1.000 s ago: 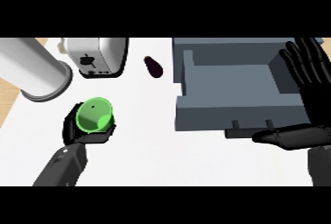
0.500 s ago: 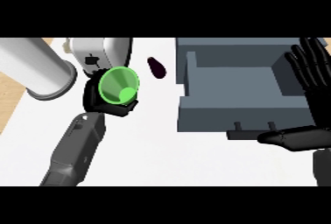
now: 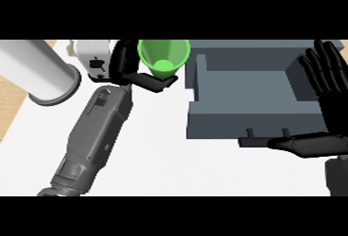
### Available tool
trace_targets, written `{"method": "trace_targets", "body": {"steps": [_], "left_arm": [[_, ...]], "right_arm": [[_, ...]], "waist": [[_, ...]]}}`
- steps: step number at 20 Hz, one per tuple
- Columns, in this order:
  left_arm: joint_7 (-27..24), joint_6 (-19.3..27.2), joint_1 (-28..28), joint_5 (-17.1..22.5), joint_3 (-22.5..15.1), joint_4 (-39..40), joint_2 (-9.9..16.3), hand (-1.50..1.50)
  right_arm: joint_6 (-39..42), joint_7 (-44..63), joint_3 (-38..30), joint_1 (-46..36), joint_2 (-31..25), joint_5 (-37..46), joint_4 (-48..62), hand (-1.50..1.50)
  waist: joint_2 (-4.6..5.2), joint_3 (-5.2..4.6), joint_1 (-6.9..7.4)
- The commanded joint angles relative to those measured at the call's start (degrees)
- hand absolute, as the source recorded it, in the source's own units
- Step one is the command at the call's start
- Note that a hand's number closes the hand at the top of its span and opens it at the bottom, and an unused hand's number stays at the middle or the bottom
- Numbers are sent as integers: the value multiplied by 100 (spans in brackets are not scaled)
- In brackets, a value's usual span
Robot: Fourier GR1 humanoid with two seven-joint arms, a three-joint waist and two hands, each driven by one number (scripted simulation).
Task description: Pick up the cup, place it into the drawer and close the drawer
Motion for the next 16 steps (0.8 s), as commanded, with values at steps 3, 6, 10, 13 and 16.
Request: {"method": "trace_targets", "body": {"steps": [3, 6, 10, 13, 16], "left_arm": [[1335, 974, -1103, 280, -637, -432, -44, 150], [1196, 1386, -1568, 198, -725, 428, -45, 150], [1945, 1698, -2251, 621, -946, 1048, -45, 150], [1864, 1974, -2467, 807, -1206, 1730, -45, 150], [1983, 2216, -2589, 860, -1652, 2109, -46, 150]], "right_arm": [[-11, 7, 1, -183, -64, 64, 39, -150], [124, -200, -257, -265, -177, -157, 292, -150], [241, -158, -171, -272, -218, -168, 323, -150], [114, 16, 38, -372, -65, -100, 98, -150], [191, -174, -83, -351, -98, -178, 314, -150]], "waist": [[15, -1, -88], [65, 0, -165], [84, 2, -250], [116, 2, -438], [143, 8, -525]]}}
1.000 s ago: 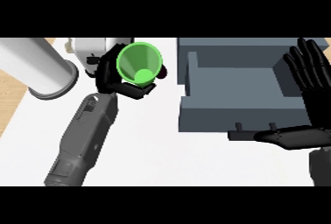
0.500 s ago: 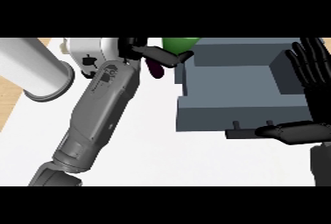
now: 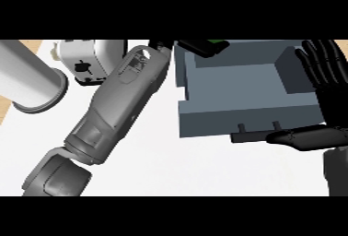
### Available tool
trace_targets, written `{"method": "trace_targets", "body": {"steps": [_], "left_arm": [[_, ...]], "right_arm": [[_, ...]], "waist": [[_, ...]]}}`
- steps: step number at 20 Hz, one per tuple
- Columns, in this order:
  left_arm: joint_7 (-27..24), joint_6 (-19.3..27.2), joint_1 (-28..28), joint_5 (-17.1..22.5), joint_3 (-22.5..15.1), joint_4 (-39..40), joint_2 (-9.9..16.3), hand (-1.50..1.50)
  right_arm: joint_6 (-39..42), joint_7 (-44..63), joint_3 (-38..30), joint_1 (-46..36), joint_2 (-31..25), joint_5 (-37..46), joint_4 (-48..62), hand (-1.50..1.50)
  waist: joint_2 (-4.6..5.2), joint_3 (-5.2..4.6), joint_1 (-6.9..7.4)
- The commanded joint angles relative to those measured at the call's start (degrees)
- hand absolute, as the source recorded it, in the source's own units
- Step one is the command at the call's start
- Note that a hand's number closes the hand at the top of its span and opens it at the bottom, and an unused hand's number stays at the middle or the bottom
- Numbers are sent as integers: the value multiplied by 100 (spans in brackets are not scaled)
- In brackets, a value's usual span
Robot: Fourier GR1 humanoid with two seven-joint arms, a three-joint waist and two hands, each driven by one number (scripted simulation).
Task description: Pick up the cup, place it into the drawer and close the drawer
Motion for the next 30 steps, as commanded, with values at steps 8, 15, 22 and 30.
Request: {"method": "trace_targets", "body": {"steps": [8, 15, 22, 30], "left_arm": [[496, -312, -326, 345, -1176, 1155, -2, 150], [232, -344, 76, 699, -1489, 1058, -2, -150], [-553, -499, 420, 1503, -1221, 614, -2, -150], [-1005, -184, 120, 2230, -878, 415, -2, -150]], "right_arm": [[127, 2, 240, -352, 68, -51, 95, -150], [183, -22, 422, -571, 145, -41, 158, -150], [1300, -82, 822, -720, 121, -983, 325, 150], [2648, 682, 1705, -460, -767, -945, 260, 150]], "waist": [[167, 9, -565], [219, 2, -760], [261, -5, -825], [89, -12, -495]]}}
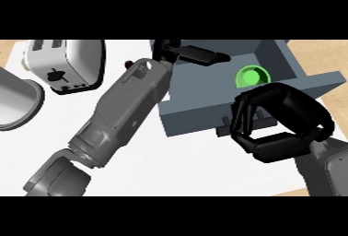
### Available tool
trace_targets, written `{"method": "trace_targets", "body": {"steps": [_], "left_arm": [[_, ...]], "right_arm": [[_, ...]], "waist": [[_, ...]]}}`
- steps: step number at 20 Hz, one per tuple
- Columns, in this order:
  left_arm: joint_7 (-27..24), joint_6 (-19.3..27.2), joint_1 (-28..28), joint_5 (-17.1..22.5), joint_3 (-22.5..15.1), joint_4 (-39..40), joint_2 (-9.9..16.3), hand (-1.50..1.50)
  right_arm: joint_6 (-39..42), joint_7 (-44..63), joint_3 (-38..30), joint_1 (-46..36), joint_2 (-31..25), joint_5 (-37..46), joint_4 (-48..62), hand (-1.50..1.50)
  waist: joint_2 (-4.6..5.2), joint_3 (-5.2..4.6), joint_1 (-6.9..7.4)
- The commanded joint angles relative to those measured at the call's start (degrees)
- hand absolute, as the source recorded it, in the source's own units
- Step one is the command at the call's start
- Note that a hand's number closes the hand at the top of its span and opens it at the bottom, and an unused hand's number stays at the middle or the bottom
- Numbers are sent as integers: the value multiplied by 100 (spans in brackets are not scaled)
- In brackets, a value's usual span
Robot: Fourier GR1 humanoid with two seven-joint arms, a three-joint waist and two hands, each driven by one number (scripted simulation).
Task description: Pick up the cup, place it into the drawer and close the drawer
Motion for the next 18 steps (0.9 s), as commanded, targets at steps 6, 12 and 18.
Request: {"method": "trace_targets", "body": {"steps": [6, 12, 18], "left_arm": [[-503, 237, 86, 369, 70, 163, 0, -150], [-706, 6, 275, 632, 190, -9, 0, -150], [-927, -378, 1001, 606, 104, -483, 184, -150]], "right_arm": [[515, 138, 474, 506, -1032, 1633, -287, -150], [-446, -379, 1003, 575, -600, 3360, 569, -150], [-858, -1370, 1541, 385, -499, 4367, 2546, -150]], "waist": [[-146, 6, 580], [-161, 6, 945], [-179, 9, 1267]]}}
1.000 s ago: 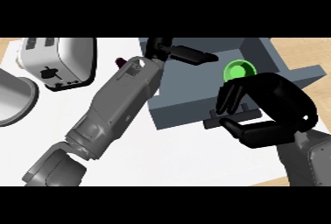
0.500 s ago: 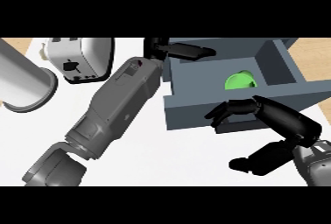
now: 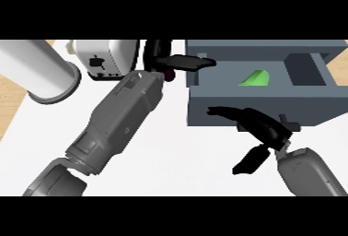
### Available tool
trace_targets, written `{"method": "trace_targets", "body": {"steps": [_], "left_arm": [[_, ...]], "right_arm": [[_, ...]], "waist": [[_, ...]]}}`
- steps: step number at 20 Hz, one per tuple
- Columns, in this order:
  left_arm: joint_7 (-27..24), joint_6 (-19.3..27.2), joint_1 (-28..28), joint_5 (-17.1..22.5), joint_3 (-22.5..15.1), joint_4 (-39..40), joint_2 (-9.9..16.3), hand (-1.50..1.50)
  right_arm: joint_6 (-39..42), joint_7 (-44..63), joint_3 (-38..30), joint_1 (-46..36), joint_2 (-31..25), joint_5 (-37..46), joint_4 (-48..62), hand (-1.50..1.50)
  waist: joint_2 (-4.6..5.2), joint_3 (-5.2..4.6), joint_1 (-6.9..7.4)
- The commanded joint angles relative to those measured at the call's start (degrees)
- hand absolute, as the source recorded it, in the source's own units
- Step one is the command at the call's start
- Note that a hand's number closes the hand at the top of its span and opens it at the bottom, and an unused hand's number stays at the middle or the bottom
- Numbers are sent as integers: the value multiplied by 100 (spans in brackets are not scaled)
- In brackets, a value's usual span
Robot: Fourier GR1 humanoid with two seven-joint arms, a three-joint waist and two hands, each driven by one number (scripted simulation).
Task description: Pick up the cup, place it into the drawer and close the drawer
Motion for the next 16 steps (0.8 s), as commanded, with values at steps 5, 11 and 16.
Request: {"method": "trace_targets", "body": {"steps": [5, 11, 16], "left_arm": [[41, -415, 736, 60, 55, -608, 359, -150], [185, -667, 1050, 61, -16, -950, 524, -150], [247, -714, 1236, 75, 9, -1267, 731, -150]], "right_arm": [[-710, -1176, 29, -1007, 198, 979, 2992, 150], [-1341, -1960, -622, -2023, 388, 884, 4499, 150], [-1633, -2545, -1280, -2684, 0, 645, 5264, 150]], "waist": [[-6, 6, 391], [71, 22, 685], [111, 31, 744]]}}
